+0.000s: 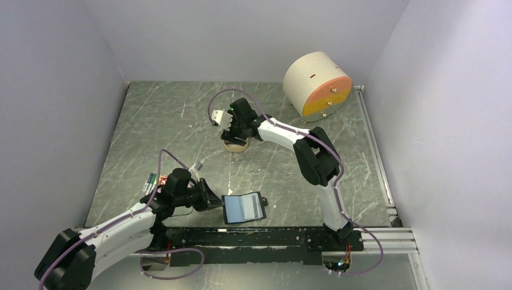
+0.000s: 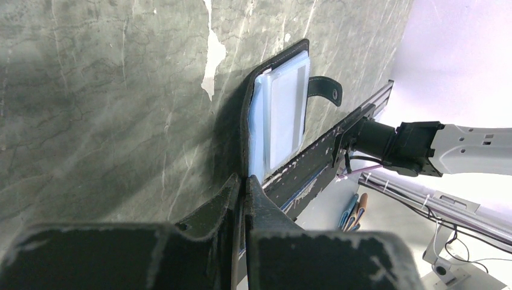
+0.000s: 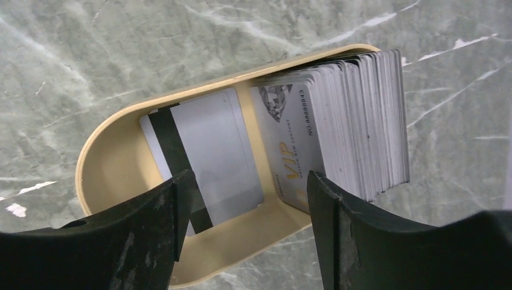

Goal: Put the credit cards into the card holder
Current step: Pick up the credit card from the storage box.

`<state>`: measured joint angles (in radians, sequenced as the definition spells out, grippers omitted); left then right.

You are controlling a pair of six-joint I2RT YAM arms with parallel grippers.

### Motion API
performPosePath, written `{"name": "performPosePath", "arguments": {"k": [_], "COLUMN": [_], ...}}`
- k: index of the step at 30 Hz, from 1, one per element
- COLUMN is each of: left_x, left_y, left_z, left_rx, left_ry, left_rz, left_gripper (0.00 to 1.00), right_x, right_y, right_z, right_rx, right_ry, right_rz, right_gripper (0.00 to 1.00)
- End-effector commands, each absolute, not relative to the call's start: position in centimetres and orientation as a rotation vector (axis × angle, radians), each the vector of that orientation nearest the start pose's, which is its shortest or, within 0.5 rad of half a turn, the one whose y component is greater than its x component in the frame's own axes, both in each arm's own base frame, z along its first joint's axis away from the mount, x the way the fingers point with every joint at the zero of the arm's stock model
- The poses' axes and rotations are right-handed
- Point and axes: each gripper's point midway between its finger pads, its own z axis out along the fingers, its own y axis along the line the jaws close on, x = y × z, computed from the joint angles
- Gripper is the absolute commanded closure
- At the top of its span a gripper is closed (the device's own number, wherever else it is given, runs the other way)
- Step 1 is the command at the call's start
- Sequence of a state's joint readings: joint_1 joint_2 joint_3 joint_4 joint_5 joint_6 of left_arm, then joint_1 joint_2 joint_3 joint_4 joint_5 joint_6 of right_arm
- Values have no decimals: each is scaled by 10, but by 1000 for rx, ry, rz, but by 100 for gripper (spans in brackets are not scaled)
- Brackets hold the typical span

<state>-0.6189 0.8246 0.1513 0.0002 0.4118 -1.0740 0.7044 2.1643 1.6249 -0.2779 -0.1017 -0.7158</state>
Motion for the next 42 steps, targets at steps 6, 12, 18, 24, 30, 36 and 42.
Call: {"name": "performPosePath", "arguments": {"k": [6, 12, 18, 24, 30, 36, 42], "left_x": [123, 123, 124, 121, 119, 119, 119], "left_y": [-221, -222, -223, -220, -218, -218, -218], "left_z": [50, 51, 52, 52, 50, 49, 49], "left_rx": [-301, -293, -288, -289, -303, -303, -307], "left_ry": [2530, 2532, 2536, 2541, 2543, 2547, 2544], "left_rz": [-1310, -1310, -1314, -1298, -1296, -1295, -1297], "left_gripper": [91, 91, 91, 91, 91, 91, 91], "right_x": [450, 455, 463, 473, 483, 489, 495], "right_y": [364, 362, 360, 361, 362, 361, 356], "right_z": [99, 111, 92, 79, 73, 70, 73], "right_rx": [-1524, -1515, -1582, -1627, -1649, -1656, -1634], "right_ry": [1644, 1604, 1585, 1558, 1560, 1565, 1578], "right_rz": [-17, -61, -127, -174, -170, -161, -144], "right_gripper": [29, 27, 21, 20, 21, 26, 44]}}
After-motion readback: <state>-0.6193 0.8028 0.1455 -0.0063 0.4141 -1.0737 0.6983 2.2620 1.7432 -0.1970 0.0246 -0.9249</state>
